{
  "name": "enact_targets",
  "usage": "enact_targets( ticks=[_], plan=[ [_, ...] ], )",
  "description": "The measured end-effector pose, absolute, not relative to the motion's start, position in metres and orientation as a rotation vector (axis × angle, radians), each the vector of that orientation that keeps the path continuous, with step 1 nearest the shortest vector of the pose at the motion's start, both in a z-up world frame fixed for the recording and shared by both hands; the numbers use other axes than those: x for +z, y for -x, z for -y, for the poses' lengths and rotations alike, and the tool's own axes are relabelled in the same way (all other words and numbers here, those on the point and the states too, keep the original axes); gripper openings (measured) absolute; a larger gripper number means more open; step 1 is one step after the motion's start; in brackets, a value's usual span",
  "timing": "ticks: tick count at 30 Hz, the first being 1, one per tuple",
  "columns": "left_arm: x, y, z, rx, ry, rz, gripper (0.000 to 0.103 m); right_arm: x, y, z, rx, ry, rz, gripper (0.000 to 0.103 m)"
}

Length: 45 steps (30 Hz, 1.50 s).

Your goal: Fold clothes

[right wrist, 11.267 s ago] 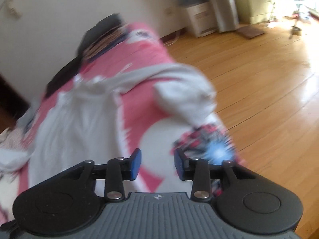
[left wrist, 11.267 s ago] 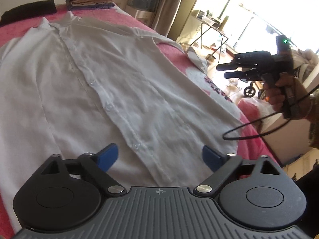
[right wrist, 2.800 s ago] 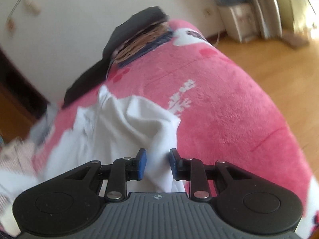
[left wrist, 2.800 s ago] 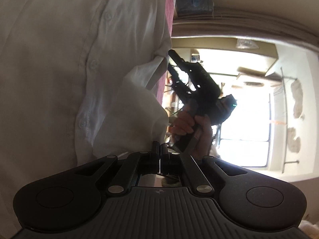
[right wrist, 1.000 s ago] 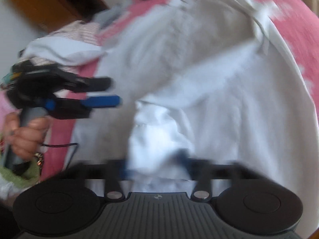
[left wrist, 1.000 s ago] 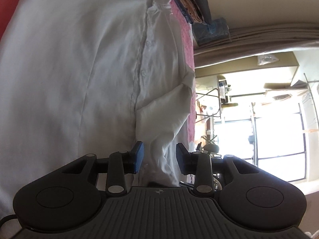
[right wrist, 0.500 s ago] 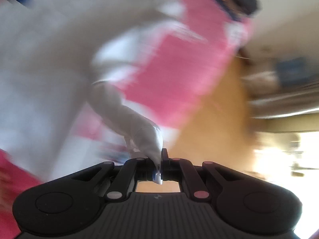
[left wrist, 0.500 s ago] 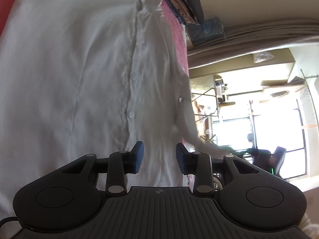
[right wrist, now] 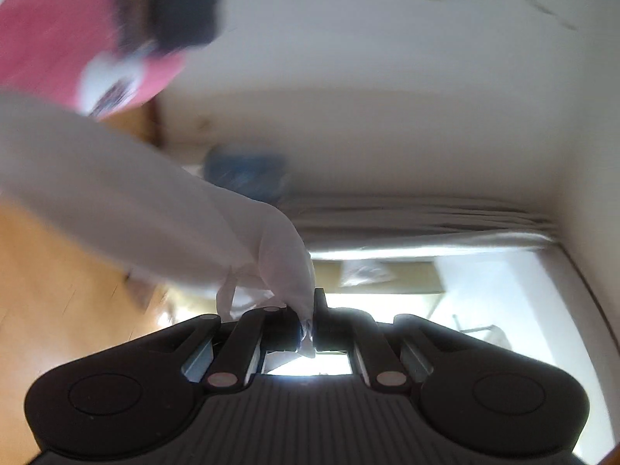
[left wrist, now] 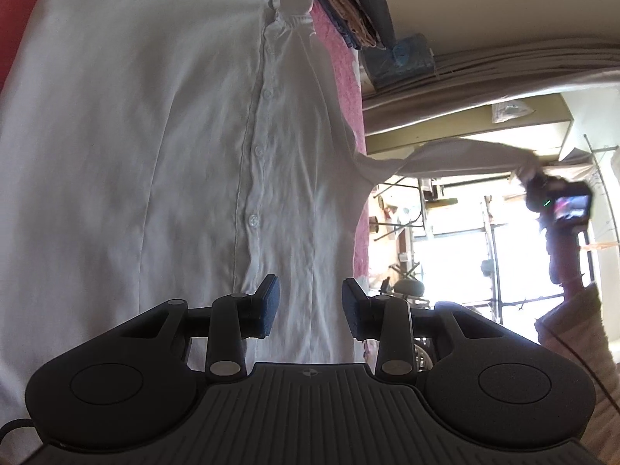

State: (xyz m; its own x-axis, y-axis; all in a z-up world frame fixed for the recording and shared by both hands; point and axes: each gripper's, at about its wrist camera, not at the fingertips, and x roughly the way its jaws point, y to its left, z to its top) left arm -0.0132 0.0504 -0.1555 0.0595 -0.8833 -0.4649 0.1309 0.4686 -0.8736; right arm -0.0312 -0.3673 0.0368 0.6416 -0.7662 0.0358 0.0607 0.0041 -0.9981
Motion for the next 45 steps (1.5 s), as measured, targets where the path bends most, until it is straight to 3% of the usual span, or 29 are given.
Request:
enact_targets(
  ticks=[7, 13, 17, 18, 19, 20, 21, 22, 23, 31, 36, 39, 40, 41, 43, 45],
  plan=[
    [-0.157, 0.013, -0.066, -0.848, 0.782, -1.267, 0.035, 0.066, 0.04, 0.276, -0.549, 1.427, -0.19, 0.005],
    [-0.157, 0.01, -0.089, -0.784, 0.799, -1.243, 0.035, 0.012, 0.092, 0.194, -0.172, 1.696, 0.252, 0.005],
    [-0.159, 0.011, -0.103, -0.737, 0.803, -1.241, 0.035, -0.034, 0.111, 0.165, 0.103, 1.778, 0.449, 0.009],
    [-0.159, 0.011, -0.104, -0.731, 0.802, -1.242, 0.035, -0.046, 0.112, 0.158, 0.144, 1.791, 0.48, 0.018],
    [-0.159, 0.012, -0.105, -0.73, 0.8, -1.243, 0.035, -0.057, 0.112, 0.152, 0.175, 1.8, 0.51, 0.039],
    [-0.159, 0.013, -0.105, -0.73, 0.797, -1.244, 0.035, -0.069, 0.112, 0.146, 0.206, 1.808, 0.54, 0.049],
    [-0.159, 0.014, -0.104, -0.733, 0.794, -1.245, 0.035, -0.08, 0.112, 0.14, 0.237, 1.815, 0.569, 0.067],
    [-0.158, 0.015, -0.104, -0.736, 0.79, -1.246, 0.035, -0.09, 0.111, 0.135, 0.247, 1.819, 0.589, 0.073],
    [-0.158, 0.016, -0.103, -0.74, 0.786, -1.246, 0.035, -0.097, 0.102, 0.131, 0.242, 1.819, 0.59, 0.074],
    [-0.147, 0.012, -0.098, -0.762, 0.735, -1.198, 0.035, -0.048, 0.095, 0.144, 0.012, 1.578, 0.341, 0.076],
    [-0.126, -0.001, -0.073, -0.813, 0.511, -1.126, 0.036, 0.022, 0.122, 0.203, -0.162, 0.958, -0.105, 0.075],
    [-0.102, -0.02, -0.033, -0.854, 0.314, -1.099, 0.036, 0.024, 0.128, 0.268, -0.183, 0.455, -0.402, 0.065],
    [-0.093, -0.024, -0.02, -0.87, 0.249, -1.082, 0.036, 0.013, 0.127, 0.29, -0.179, 0.303, -0.489, 0.056],
    [-0.084, -0.029, -0.004, -0.887, 0.184, -1.054, 0.036, -0.002, 0.125, 0.309, -0.18, 0.182, -0.554, 0.053],
    [-0.067, -0.039, 0.03, -0.917, 0.054, -0.997, 0.037, -0.037, 0.119, 0.342, -0.186, -0.021, -0.66, 0.037],
    [-0.054, -0.048, 0.07, -0.942, -0.068, -0.932, 0.037, -0.072, 0.113, 0.371, -0.185, -0.203, -0.744, 0.031]
  ],
)
